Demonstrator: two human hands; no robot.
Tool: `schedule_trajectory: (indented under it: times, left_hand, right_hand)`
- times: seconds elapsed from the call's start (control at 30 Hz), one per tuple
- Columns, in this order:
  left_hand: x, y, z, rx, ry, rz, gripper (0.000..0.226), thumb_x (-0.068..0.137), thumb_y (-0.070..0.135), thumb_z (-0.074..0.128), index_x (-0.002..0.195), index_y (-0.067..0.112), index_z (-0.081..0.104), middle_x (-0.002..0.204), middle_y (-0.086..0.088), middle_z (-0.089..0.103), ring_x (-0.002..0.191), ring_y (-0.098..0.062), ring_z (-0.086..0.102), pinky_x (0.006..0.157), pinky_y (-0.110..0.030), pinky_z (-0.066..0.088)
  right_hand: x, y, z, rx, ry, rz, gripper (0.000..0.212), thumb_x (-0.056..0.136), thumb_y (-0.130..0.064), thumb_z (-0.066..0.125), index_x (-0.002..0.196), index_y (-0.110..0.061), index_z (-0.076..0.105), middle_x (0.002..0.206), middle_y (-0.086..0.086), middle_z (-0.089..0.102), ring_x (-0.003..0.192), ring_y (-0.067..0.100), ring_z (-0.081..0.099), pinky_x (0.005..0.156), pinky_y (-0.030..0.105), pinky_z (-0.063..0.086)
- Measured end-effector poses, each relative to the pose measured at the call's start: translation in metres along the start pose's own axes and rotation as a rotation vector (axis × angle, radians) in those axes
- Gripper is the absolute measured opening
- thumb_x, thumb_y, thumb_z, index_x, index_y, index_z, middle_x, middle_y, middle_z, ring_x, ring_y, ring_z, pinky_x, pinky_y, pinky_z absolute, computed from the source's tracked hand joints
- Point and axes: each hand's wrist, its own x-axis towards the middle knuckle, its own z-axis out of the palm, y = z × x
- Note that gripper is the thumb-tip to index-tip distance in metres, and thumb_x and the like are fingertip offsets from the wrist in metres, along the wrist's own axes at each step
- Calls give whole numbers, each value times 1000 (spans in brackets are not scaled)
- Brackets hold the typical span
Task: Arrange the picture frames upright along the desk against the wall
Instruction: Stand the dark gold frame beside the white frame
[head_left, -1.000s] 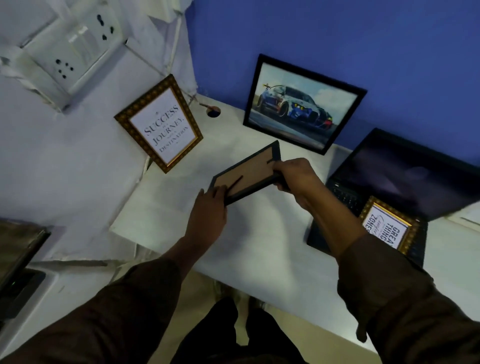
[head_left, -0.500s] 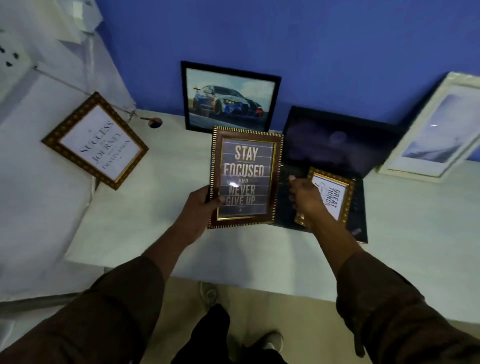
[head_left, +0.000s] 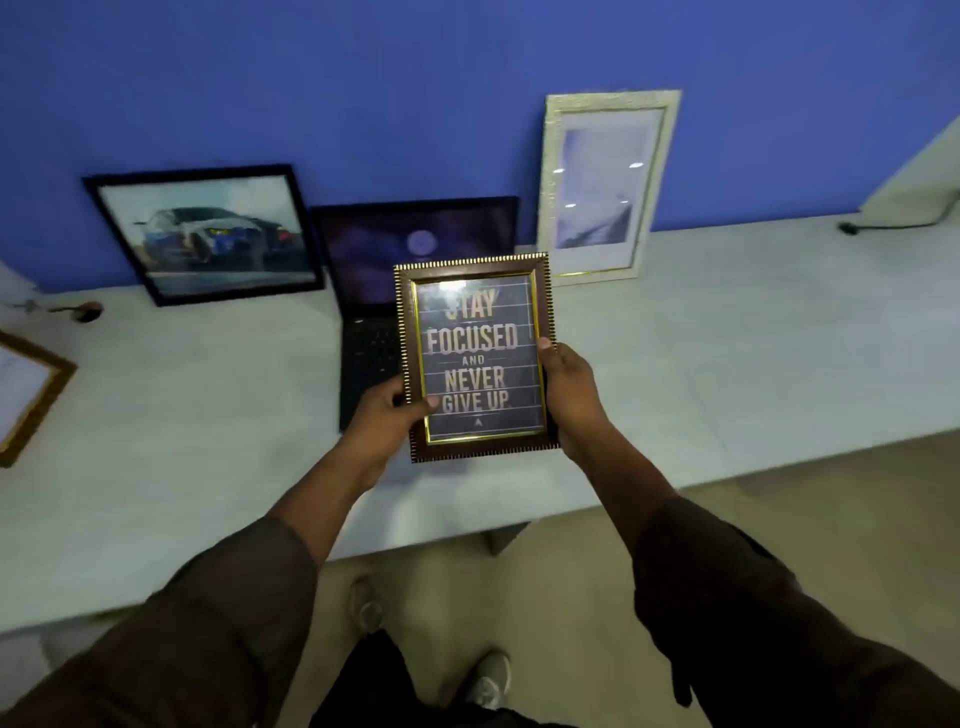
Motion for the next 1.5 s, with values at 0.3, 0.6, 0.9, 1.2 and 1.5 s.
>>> schedule_trajectory:
  times: [0.3,0.6,0.9,1.2,1.5]
  left_hand:
    - [49,61,104,-298,-226,-219,55,96,63,43,129,26,67,125,-6,74,119,-30,68,109,-55,44]
    - [139,91,162,-297,-371,-355,70,88,74,46,128,21,69,128,-13,71,117,-36,68,108,-58,44]
    - [188,96,209,-324,-475,-436,72,88,70,48,132,16,66,129,-14,71,121,-34,66,103,-50,49]
    - [237,81,267,-290,-218,-407,63,96,56,37,132,11,64,126,-15,72,116,-36,68,106,-54,48]
    - [269,61,301,-291,22,-393,50,104,49,33,99,22,75,93,-1,81,85,-22,76,72,-36,57]
  right_hand:
    - [28,-20,-97,3,166,-55,45,101,-56,39,118,-20,60,114,-1,73,96,19,72,85,43,60]
    - [84,-27,-142,-83,250,-105,44,102,-55,37,115,-20,61,111,-1,74,102,22,71,90,50,59]
    - [126,-21,-186,-24,261,-58,50,103,-54,36,114,-15,64,106,3,76,100,24,73,95,56,56]
    - [186,-17,-239,-11,69,28,54,103,-60,26,125,-30,65,116,-3,76,107,17,73,92,43,59]
    - [246,-5,-266,-13,-43,230,55,103,-58,11,120,-37,59,113,-11,65,98,8,64,91,25,43]
